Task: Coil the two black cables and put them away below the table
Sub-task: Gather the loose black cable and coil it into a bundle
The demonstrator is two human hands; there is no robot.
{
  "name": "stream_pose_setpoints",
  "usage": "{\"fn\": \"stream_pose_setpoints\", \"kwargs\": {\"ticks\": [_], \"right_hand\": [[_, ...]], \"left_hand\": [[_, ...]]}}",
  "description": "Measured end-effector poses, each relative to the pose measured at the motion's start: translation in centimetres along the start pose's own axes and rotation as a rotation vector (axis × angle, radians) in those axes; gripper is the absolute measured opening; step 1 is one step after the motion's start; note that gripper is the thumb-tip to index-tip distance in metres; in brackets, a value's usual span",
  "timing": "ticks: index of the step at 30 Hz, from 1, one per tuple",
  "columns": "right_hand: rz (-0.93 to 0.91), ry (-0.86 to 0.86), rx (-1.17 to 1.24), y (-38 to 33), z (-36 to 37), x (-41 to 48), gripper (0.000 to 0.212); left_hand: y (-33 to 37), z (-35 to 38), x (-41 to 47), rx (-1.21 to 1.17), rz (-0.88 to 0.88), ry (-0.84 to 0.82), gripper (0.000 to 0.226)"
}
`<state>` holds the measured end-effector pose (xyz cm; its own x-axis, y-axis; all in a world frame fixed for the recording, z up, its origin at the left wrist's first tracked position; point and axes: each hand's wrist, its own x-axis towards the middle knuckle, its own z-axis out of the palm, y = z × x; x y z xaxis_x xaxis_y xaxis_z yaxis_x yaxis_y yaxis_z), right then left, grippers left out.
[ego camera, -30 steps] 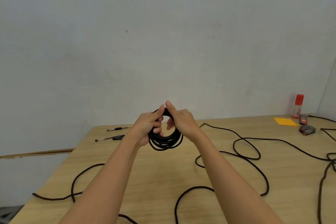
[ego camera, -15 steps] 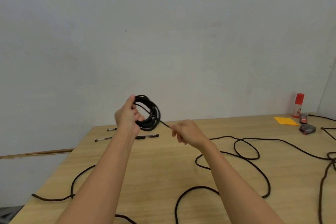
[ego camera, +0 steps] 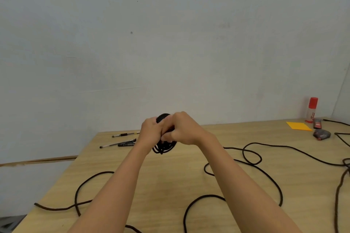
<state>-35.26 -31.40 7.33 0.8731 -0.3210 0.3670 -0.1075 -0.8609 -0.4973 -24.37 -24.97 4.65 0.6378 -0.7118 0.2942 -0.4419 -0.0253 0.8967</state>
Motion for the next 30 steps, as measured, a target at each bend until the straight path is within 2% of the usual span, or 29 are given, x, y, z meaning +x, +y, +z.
{"fn": "stream_pose_setpoints", "kwargs": {"ticks": [3,4,7,11,12,14,17,20,24,28,30], "right_hand": [[0.049,0.157,0.209,0.4,-0.5,-0.6,0.003],[0.08,0.214,0.235,0.6,-0.5,-0.6,0.011],[0.175,0.361,0.101,1.1,-0.3,-0.3,0.035],[0.213,0.488,-0.036,2.2,0.3,-0.4,0.043],[0.246,0.461,0.035,2.5,0.3,-0.4,0.044],[0.277,0.296,0.358,2.7,0.2,-0.6,0.041],[0.299,0.051,0.846,2.8,0.0,-1.2,0.035],[0.379,-0.042,1.078,2.8,-0.2,-1.6,0.027],[0.482,0.187,1.011,2.3,0.5,-0.7,0.031],[0.542,0.515,0.894,2.2,1.5,0.1,0.031],[0.562,0.634,0.796,2.3,2.3,0.3,0.032]], "left_hand": [[0.3,-0.1,-0.6,-0.239,-0.07,-0.151,0.048],[0.2,-0.2,-0.6,-0.301,-0.094,-0.18,0.054],[0.0,-0.1,-0.4,-0.42,-0.18,-0.275,0.063],[-0.1,-0.6,-0.2,-0.569,-0.205,-0.415,0.055],[-0.2,-0.7,0.0,-0.574,-0.192,-0.44,0.047],[-0.1,-0.7,-0.1,-0.559,-0.178,-0.46,0.033],[-0.1,-0.5,-0.1,-0.655,-0.207,-0.455,0.039],[-0.3,-0.3,0.0,-0.784,-0.26,-0.361,0.039],[-0.4,0.5,0.1,-0.773,-0.307,-0.219,0.025],[0.1,0.5,-0.3,-0.735,-0.304,-0.333,0.02],[0.6,1.0,-0.5,-0.668,-0.292,-0.275,0.028]]}}
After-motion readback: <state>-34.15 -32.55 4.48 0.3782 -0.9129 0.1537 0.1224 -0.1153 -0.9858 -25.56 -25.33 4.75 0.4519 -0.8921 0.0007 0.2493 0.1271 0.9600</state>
